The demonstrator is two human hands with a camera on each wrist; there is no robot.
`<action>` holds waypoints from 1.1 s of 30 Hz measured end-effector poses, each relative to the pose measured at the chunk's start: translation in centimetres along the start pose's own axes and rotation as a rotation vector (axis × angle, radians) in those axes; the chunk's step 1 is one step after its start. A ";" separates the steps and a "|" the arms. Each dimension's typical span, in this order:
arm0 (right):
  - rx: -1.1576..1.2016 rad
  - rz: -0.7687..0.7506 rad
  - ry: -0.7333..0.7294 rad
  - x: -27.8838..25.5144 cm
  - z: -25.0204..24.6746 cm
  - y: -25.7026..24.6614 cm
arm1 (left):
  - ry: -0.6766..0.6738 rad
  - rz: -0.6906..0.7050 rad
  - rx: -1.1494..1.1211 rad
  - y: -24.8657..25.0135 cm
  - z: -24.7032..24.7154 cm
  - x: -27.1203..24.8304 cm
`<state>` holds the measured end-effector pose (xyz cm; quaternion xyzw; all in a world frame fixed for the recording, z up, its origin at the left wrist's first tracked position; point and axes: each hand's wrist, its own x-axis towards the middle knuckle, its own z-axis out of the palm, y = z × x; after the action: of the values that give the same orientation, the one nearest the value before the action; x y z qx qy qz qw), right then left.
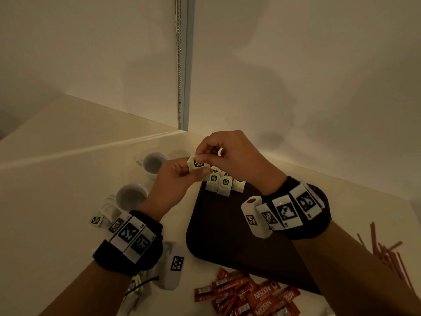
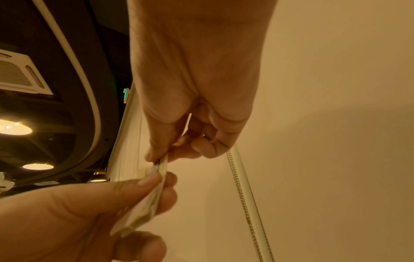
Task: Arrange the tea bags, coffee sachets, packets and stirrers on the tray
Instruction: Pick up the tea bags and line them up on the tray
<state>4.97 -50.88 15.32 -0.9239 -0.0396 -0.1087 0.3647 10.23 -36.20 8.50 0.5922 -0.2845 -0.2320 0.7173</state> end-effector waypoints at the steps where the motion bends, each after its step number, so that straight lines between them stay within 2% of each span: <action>1: 0.009 0.016 0.013 -0.3 0.2 0.2 | -0.014 -0.018 0.036 -0.1 0.0 -0.1; 4: 0.067 0.093 0.088 -1.3 0.4 1.3 | -0.121 -0.082 0.239 -0.8 -0.1 -0.5; 7: 0.062 0.201 0.125 -2.7 0.4 3.3 | -0.148 -0.167 0.338 -1.5 -1.1 -1.5; 12: -0.094 0.505 -0.022 -6.4 1.1 9.1 | -0.227 -0.311 0.458 -2.1 -4.8 -6.5; 16: -0.181 0.654 -0.227 -8.5 1.8 12.3 | -0.187 -0.474 0.506 -3.3 -8.4 -11.8; 19: -0.208 0.691 -0.293 -8.9 2.3 13.9 | -0.101 -0.580 0.540 -3.8 -10.1 -15.3; 24: -0.138 0.746 -0.121 -8.2 3.5 15.9 | 0.032 -0.759 0.568 -5.2 -13.2 -19.5; 27: -0.107 0.758 -0.036 -7.8 3.9 16.6 | 0.101 -0.802 0.539 -5.9 -14.7 -20.5; 33: -0.149 0.763 0.004 -7.5 4.3 17.4 | 0.208 -0.822 0.512 -6.5 -16.0 -21.8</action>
<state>1.09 -60.63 -1.08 -0.8961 0.3154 0.0305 0.3107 5.22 -11.36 -3.01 0.8326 -0.0023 -0.3579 0.4227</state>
